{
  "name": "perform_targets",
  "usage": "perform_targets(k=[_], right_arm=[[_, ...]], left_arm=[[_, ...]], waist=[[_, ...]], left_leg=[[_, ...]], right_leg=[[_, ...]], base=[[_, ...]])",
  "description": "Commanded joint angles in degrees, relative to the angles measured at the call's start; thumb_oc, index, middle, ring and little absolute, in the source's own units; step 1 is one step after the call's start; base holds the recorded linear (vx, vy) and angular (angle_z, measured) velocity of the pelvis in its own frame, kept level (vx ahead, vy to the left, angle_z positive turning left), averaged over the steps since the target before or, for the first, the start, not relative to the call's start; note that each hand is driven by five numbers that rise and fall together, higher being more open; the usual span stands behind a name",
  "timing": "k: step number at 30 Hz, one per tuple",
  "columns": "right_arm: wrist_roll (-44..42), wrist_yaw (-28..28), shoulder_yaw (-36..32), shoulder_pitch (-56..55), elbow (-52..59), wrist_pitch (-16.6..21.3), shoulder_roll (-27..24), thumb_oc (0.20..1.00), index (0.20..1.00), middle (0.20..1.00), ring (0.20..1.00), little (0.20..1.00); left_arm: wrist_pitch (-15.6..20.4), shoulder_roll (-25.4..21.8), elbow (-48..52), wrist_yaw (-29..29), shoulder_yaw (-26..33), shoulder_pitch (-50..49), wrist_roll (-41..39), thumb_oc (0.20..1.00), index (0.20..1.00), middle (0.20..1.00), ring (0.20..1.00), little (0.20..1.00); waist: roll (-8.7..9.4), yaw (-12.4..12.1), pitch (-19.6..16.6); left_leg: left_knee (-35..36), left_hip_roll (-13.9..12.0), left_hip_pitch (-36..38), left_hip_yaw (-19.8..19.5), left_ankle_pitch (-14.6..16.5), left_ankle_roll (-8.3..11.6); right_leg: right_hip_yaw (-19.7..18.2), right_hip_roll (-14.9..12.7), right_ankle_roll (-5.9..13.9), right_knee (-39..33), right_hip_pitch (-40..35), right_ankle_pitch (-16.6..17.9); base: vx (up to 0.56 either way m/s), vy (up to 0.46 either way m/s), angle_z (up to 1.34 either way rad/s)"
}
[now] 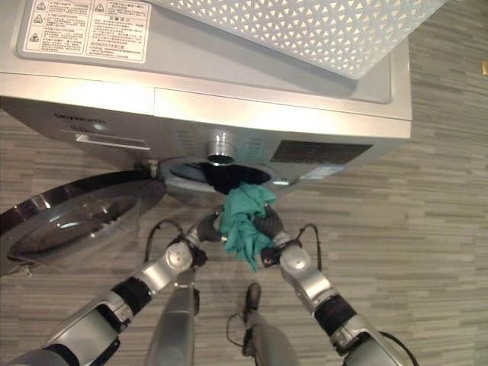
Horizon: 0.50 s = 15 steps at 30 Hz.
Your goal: Grab the laundry basket,head to the washer,open it,put in the laundry and shut it.
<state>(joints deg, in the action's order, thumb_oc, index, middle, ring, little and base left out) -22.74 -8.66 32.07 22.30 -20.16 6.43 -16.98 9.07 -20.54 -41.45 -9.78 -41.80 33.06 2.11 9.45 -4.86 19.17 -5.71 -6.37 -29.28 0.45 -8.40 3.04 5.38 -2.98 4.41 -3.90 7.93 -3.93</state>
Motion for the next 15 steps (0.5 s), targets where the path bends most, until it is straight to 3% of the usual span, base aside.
perform_targets(k=[1,6,8,15], right_arm=[[-6.2,0.5,-3.1,-1.9,10.7,7.6,0.5,0.200,0.200,0.200,0.200,0.200],[-9.5,1.1,-3.3,-3.8,13.3,8.8,-0.1,0.200,0.200,0.200,0.200,0.200],[-10.7,1.2,-3.7,-3.9,13.6,8.4,-0.6,0.200,0.200,0.200,0.200,0.200],[-10.6,1.9,-6.0,-3.9,14.9,6.3,-3.2,0.200,0.200,0.200,0.200,0.200]], left_arm=[[4.0,1.5,2.8,1.8,-3.2,-1.8,-2.0,1.000,1.000,1.000,1.000,1.000],[5.2,2.6,5.7,1.8,-5.2,-2.4,-3.6,1.000,1.000,1.000,1.000,1.000],[4.4,3.4,7.7,4.7,-8.0,-1.6,-5.2,1.000,1.000,1.000,1.000,1.000],[2.0,-3.3,18.6,14.3,-13.4,-2.2,-6.9,1.000,1.000,1.000,1.000,1.000]], waist=[[0.97,-1.3,-0.5],[1.38,-1.2,0.1],[1.59,-0.9,0.5],[0.26,-1.4,1.5]], left_leg=[[-1.9,-1.5,-6.4,-2.1,-0.8,1.06],[-2.2,-1.5,-7.0,-2.2,-0.7,1.33],[-2.1,-1.4,-7.3,-2.0,-0.5,1.41],[-1.8,-1.3,-8.3,-1.8,-0.7,1.10]], right_leg=[[1.3,-0.3,1.75,12.7,-1.1,-7.4],[2.3,-0.2,1.63,12.6,-0.7,-7.3],[2.4,-0.3,1.78,12.3,-0.7,-7.3],[2.7,-0.6,2.20,11.4,0.1,-6.8]], base=[[-0.01,-0.059,0.09],[0.00,-0.019,0.11],[-0.01,0.007,0.04],[0.00,0.000,0.00]])
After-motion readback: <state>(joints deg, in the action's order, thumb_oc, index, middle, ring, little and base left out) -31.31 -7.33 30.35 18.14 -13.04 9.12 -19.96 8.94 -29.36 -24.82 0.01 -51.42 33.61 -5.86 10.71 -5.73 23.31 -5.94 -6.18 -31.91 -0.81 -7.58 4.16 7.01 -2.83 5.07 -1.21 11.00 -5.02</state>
